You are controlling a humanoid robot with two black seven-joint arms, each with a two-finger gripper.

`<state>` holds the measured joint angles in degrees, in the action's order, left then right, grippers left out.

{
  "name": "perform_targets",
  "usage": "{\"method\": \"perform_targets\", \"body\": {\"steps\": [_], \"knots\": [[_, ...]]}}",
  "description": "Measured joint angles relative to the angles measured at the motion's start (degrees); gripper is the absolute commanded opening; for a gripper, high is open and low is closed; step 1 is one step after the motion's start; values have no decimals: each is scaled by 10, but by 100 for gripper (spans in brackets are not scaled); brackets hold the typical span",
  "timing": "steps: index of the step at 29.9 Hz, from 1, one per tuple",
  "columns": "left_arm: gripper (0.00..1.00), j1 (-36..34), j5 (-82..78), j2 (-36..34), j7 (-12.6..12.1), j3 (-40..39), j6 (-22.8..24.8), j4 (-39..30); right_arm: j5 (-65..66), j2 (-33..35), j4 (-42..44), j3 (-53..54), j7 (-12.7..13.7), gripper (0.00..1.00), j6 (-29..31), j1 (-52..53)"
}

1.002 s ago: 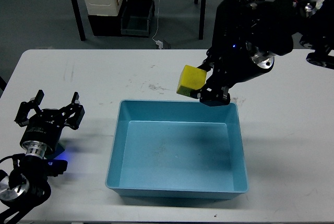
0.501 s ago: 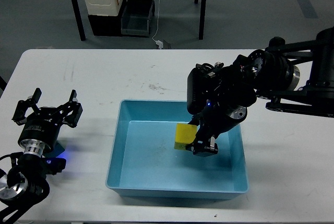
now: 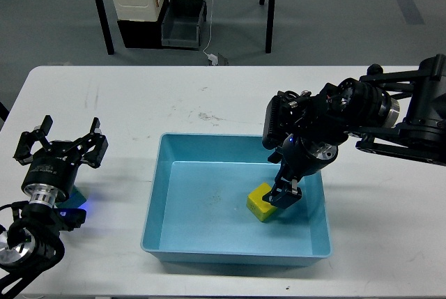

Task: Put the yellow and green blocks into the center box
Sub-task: 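Lower the yellow cube into the tray and open the right gripper, then withdraw the right gripper upward away from the tray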

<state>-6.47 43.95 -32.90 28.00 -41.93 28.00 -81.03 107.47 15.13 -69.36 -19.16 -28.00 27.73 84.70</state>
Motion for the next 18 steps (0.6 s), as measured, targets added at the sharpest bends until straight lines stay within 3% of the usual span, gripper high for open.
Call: {"method": "perform_targets", "body": {"steps": [7,18], "knots": [[100,-6,1,-46,0,-19,0,3,-98,34,3,146,0,97,-43,-42],[100,-16,-21,-72,0,-55,0,23,-160,22,13,430,0,97,-56,-140]]}}
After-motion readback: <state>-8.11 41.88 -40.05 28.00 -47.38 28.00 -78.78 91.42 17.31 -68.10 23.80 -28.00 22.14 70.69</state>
